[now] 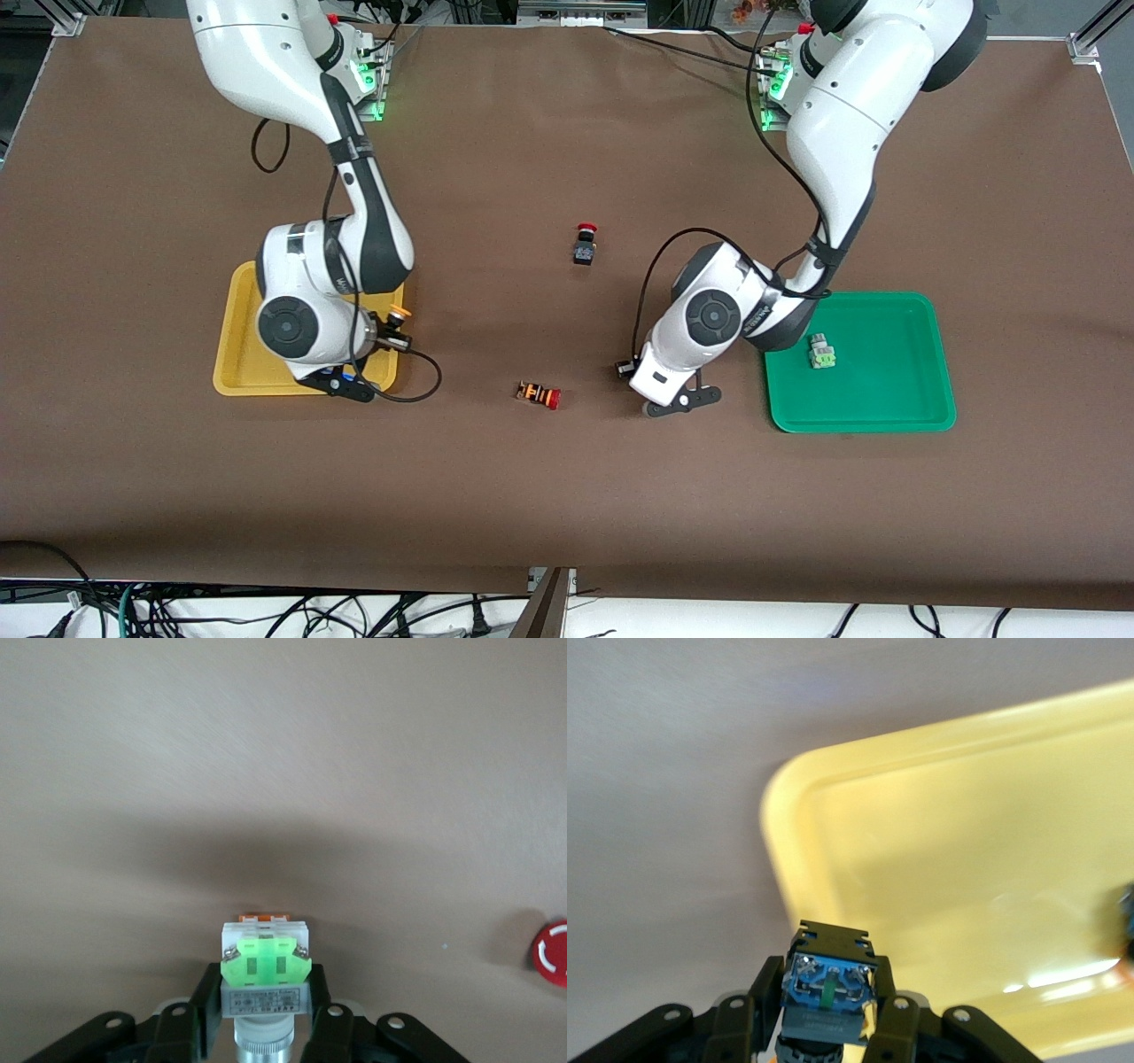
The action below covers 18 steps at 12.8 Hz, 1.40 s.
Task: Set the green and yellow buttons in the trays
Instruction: 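Place the blue button in the yellow tray while the left gripper places green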
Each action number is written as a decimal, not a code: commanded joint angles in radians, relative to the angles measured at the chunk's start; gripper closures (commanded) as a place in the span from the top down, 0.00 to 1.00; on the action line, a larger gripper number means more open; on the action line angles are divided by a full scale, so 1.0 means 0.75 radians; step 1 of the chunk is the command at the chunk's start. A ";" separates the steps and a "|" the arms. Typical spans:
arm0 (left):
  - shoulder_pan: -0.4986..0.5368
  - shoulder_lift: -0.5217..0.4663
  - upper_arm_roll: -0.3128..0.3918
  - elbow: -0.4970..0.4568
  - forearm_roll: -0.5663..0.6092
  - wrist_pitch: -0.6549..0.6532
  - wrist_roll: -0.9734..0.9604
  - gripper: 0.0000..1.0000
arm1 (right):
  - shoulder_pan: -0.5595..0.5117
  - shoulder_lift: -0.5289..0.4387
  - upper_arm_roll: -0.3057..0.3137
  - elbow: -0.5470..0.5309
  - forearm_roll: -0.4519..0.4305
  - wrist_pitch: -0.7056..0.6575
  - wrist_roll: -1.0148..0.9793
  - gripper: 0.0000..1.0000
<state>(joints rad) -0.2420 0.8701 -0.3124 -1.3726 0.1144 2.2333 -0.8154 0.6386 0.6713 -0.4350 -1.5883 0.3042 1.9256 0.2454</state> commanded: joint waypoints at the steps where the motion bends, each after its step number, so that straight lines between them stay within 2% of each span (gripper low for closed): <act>1: 0.099 -0.104 -0.001 -0.002 0.015 -0.191 0.007 0.20 | 0.014 -0.054 -0.042 -0.164 -0.003 0.048 -0.237 0.00; 3: 0.195 -0.141 -0.005 -0.004 0.019 -0.335 0.131 0.20 | 0.016 -0.071 -0.048 -0.279 -0.015 0.171 -0.355 0.00; 6: 0.383 -0.186 -0.001 -0.019 0.021 -0.478 0.395 0.20 | 0.016 -0.071 -0.050 -0.363 -0.015 0.267 -0.413 0.03; 8: 0.508 -0.193 0.005 -0.047 0.027 -0.511 0.524 0.23 | 0.014 -0.071 -0.062 -0.347 -0.011 0.251 -0.415 1.00; 10: 0.607 -0.213 0.001 -0.121 0.082 -0.503 0.663 0.23 | 0.012 -0.075 -0.072 -0.302 -0.011 0.243 -0.434 1.00; 13: 0.695 -0.215 -0.001 -0.219 0.109 -0.479 0.776 0.23 | 0.001 -0.069 -0.091 -0.202 -0.005 0.114 -0.430 1.00; 15: 0.750 -0.227 -0.011 -0.288 0.107 -0.381 0.821 0.26 | -0.068 -0.081 -0.032 -0.165 -0.013 0.083 -0.415 1.00; 16: 0.760 -0.229 -0.013 -0.321 0.105 -0.321 0.823 0.53 | -0.143 -0.119 0.037 -0.153 -0.025 0.057 -0.415 1.00; 17: 0.758 -0.227 -0.013 -0.328 0.105 -0.307 0.827 1.00 | -0.223 -0.162 0.117 -0.149 -0.092 0.032 -0.415 1.00; 18: 0.758 -0.238 -0.017 -0.326 0.099 -0.313 0.825 1.00 | -0.321 -0.217 0.217 -0.151 -0.184 0.018 -0.415 1.00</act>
<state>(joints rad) 0.3106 0.7513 -0.3065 -1.5566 0.1707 1.9791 -0.2120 0.5305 0.5969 -0.3994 -1.6973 0.2539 1.9826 -0.0608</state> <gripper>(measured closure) 0.423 0.000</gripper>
